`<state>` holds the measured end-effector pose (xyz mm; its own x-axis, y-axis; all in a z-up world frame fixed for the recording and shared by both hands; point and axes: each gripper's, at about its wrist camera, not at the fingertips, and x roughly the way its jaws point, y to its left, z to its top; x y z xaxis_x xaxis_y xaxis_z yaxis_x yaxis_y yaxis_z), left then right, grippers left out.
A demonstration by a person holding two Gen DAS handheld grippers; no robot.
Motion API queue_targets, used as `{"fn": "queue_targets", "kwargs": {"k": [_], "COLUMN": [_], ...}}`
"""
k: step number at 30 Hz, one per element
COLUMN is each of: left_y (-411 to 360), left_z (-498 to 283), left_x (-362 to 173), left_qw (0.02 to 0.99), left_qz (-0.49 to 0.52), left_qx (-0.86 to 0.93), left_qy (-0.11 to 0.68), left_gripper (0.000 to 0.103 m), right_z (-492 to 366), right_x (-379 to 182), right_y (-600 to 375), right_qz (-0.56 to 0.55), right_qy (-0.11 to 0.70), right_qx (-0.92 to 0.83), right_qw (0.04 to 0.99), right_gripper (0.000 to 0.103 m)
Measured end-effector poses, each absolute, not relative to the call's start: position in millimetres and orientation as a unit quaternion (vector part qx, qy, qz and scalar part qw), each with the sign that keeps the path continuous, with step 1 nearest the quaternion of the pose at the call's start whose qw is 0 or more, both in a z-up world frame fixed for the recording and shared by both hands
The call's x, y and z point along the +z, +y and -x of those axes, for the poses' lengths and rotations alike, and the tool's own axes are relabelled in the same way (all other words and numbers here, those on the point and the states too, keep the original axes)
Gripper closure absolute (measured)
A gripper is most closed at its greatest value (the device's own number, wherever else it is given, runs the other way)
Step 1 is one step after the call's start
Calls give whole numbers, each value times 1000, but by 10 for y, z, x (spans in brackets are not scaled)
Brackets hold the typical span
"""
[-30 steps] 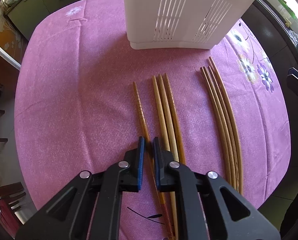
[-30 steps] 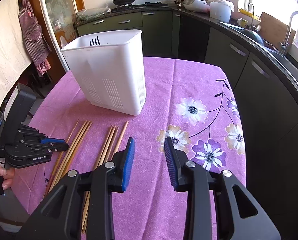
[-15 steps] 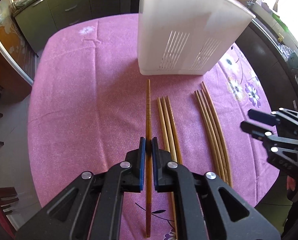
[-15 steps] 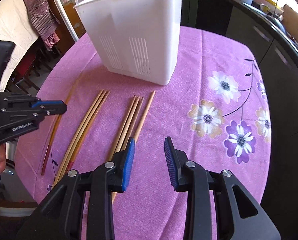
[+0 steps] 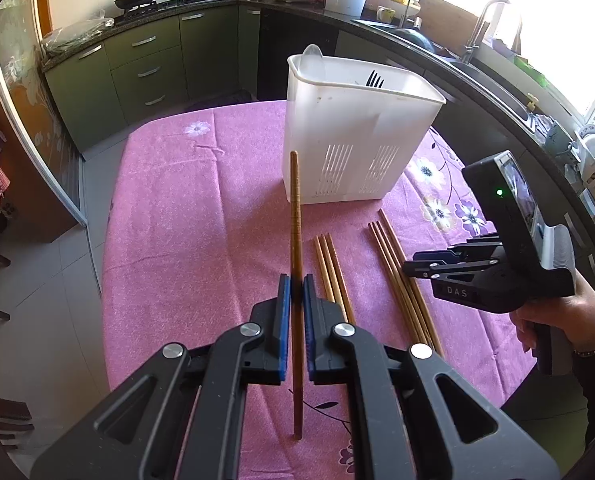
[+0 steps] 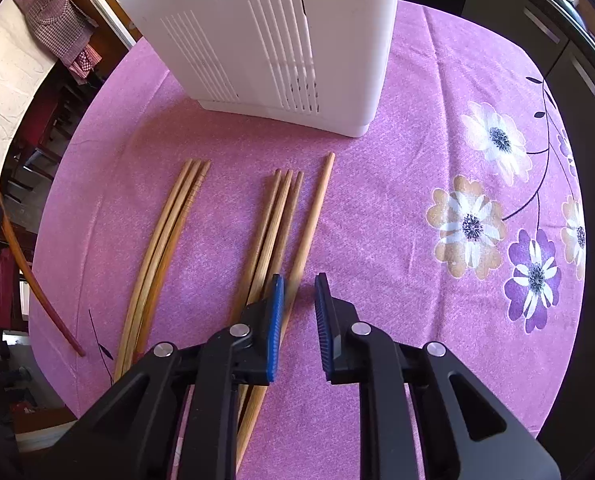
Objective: Organize utensils
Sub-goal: 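Grasp one wooden chopstick with the left tool while the right tool grasps another, then raise both held chopsticks upright and carry them over the white holder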
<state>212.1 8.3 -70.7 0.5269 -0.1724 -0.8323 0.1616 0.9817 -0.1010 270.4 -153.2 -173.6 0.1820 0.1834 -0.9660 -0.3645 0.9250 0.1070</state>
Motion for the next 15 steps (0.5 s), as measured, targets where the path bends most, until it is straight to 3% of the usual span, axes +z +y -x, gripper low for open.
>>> {"fn": "queue_targets", "kwargs": {"k": [4,9,15], "left_y": [71,92,138], "left_z": [-2072,-2042,-2009], "left_x": [-707,-717,-673], "left_qw": [877,876,878], "left_qz": [1,4,2], "left_qx": [-99,-103,-102], "left_qy": [471,471,467], "left_gripper": [97,97,96], "right_z": [-2669,-2591,-2318], "right_x": [-1755,-1730,-1246], "right_y": [-1401,-1404,-1595], "right_qz": [99,98,70], "right_qy": [603,583,524], "right_qx": [164,168,196], "right_qw": [775,789,826], "right_gripper": [87,96,96]}}
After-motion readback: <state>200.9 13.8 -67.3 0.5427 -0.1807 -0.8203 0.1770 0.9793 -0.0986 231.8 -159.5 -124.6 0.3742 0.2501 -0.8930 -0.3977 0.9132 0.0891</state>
